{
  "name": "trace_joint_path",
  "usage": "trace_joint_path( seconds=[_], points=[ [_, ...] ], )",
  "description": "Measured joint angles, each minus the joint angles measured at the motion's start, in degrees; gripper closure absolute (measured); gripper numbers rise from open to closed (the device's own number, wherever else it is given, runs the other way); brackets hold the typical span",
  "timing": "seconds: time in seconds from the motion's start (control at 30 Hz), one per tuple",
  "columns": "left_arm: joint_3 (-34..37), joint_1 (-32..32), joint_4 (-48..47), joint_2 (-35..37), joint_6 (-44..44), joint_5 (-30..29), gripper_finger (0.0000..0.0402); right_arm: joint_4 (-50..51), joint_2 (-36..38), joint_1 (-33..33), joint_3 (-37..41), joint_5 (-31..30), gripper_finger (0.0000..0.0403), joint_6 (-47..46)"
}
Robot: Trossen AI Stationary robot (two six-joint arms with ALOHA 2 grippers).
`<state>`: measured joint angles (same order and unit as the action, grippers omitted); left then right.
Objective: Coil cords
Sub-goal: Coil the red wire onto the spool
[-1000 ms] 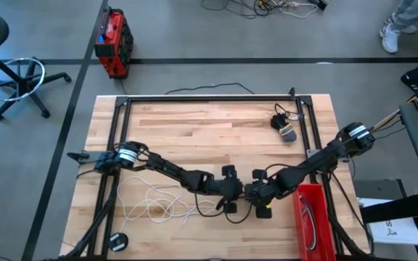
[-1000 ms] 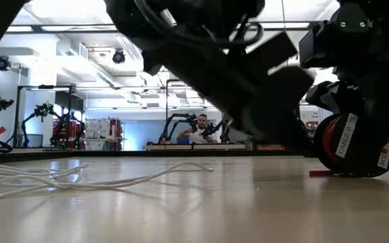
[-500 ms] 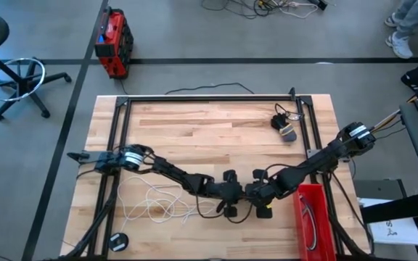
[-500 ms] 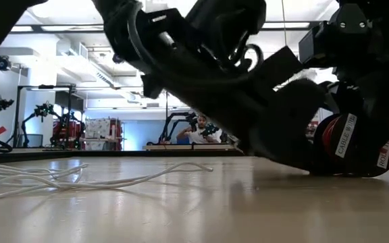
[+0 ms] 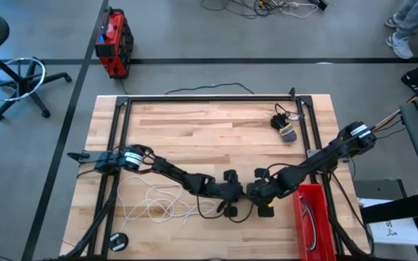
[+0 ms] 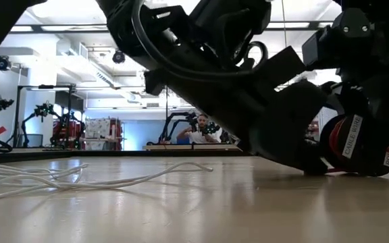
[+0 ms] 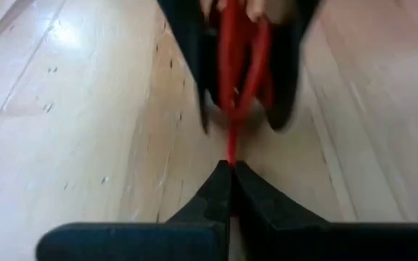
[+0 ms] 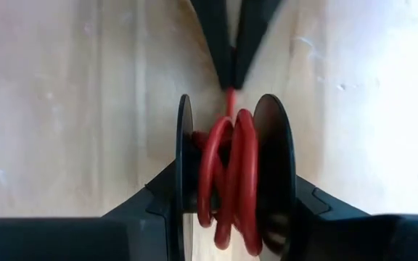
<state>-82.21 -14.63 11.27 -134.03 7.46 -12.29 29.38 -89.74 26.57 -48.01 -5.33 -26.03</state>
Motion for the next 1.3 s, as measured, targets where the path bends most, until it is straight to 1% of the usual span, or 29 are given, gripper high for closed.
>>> trace_joint_path(
  seconds=[0.13, 0.53, 0.8, 1.03, 1.2, 1.3],
  points=[
    [0.02, 0.00, -3.45, 1.40, -0.90, -0.01, 0.0400, 1.29, 0.27, -0.07, -0.04, -0.71, 0.0270, -0.01],
    [0.10, -0.26, -7.47, 2.42, -2.13, -0.07, 0.0401, 1.43, 0.33, -0.07, -0.09, 0.12, 0.0270, 0.04],
    [0.10, -0.76, -14.60, 5.06, -3.54, -0.40, 0.0401, 1.23, 0.03, -0.07, -0.20, 0.23, 0.0270, 0.03],
    [0.11, -1.11, -15.18, 5.18, -3.75, -0.76, 0.0401, 2.03, -0.23, -0.05, -0.22, 1.08, 0.0270, -0.32],
    [0.58, -1.44, -15.26, 7.06, -3.85, -0.62, 0.0401, 2.13, -0.26, -0.07, -0.22, 1.27, 0.0270, -0.36],
    [0.87, -1.62, -12.78, 8.32, -4.24, 0.10, 0.0401, 2.50, -0.26, -0.03, -0.22, 2.07, 0.0270, -0.28]
  ],
)
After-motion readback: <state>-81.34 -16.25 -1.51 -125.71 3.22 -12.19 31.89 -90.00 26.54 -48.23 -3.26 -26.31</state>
